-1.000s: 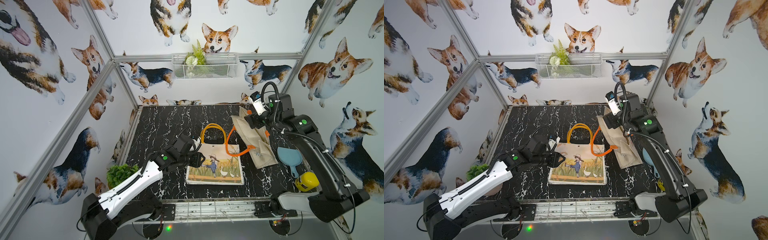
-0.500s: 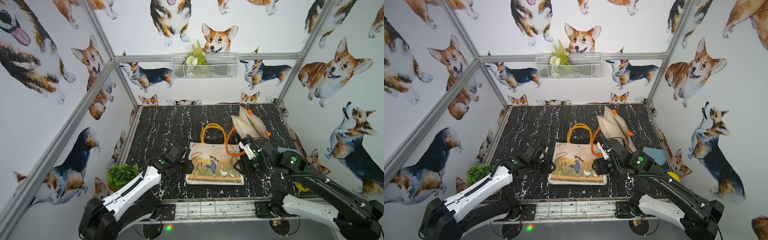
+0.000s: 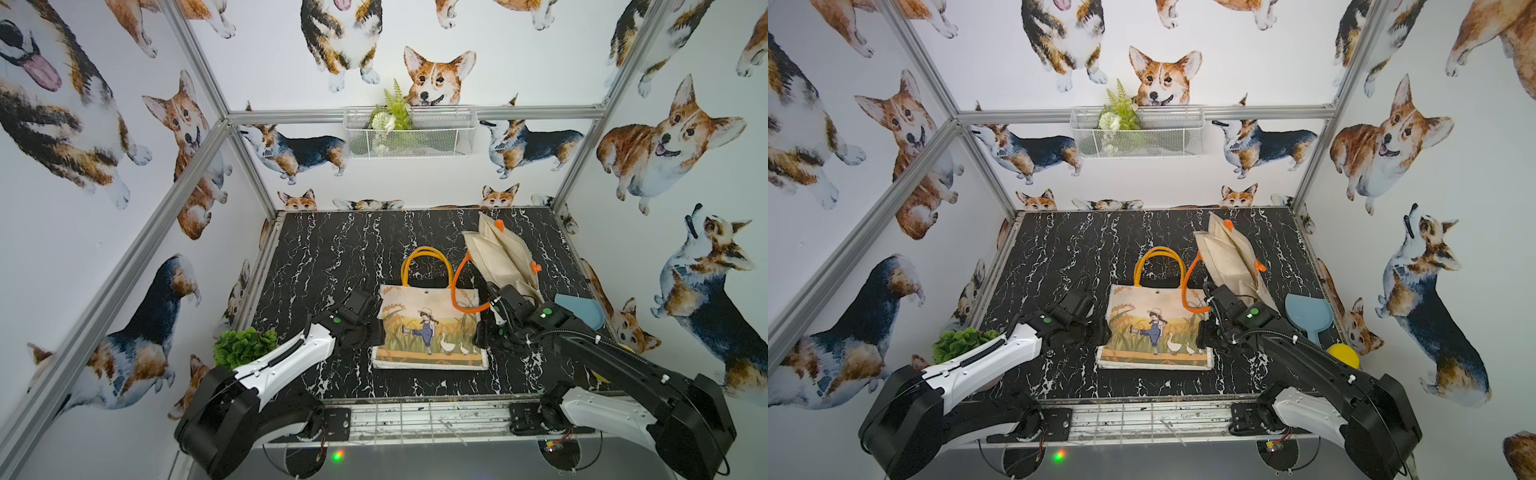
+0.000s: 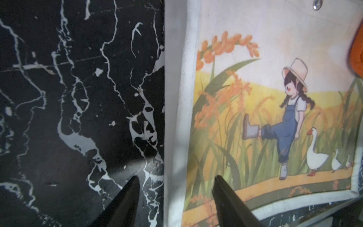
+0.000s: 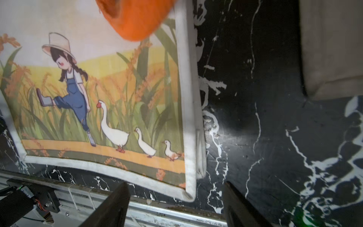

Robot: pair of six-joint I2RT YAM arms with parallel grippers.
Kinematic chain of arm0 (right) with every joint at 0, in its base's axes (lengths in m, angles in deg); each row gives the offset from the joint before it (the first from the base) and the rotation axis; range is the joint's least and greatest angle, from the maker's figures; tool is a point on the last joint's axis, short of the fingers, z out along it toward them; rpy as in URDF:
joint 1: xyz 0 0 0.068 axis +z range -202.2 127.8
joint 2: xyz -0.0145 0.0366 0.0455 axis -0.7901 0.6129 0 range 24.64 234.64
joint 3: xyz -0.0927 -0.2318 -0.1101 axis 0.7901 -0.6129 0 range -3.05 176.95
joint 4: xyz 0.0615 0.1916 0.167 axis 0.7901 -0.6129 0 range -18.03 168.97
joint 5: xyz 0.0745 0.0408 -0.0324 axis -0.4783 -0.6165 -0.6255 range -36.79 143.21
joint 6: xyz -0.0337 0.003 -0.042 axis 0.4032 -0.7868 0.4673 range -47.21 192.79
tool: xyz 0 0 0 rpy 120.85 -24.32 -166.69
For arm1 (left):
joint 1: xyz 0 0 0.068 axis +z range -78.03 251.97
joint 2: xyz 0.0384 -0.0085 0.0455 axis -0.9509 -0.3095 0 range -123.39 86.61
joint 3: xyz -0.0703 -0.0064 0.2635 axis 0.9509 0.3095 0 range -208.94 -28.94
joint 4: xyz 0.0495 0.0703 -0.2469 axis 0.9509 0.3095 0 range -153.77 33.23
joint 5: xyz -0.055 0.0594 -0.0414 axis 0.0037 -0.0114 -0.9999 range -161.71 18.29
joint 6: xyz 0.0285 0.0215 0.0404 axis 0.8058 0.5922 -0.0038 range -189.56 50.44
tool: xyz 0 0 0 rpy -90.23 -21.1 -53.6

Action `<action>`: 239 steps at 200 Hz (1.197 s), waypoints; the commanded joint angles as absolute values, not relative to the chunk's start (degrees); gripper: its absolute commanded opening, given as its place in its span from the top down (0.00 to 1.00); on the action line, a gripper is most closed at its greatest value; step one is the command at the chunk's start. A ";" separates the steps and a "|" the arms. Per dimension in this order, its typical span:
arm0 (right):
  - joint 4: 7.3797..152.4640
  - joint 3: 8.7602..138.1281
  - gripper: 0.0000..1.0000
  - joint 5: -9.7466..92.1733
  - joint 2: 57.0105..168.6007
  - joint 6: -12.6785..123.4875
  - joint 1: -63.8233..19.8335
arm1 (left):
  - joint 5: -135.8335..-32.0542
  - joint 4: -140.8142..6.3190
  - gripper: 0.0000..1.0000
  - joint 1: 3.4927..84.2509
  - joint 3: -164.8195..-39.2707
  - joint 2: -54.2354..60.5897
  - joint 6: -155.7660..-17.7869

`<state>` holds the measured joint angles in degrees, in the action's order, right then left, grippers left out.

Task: Put away the canvas bag
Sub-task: Move the canvas bag to the center of the board.

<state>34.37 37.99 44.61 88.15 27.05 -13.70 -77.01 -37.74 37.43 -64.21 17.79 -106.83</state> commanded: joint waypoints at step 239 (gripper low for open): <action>33.52 49.90 0.16 53.29 112.32 37.72 -15.09 | -95.86 -47.48 0.48 50.64 -67.20 8.91 -103.03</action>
<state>36.67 55.61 50.88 115.86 35.14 -13.50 -93.98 -47.23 51.17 -68.10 8.46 -102.61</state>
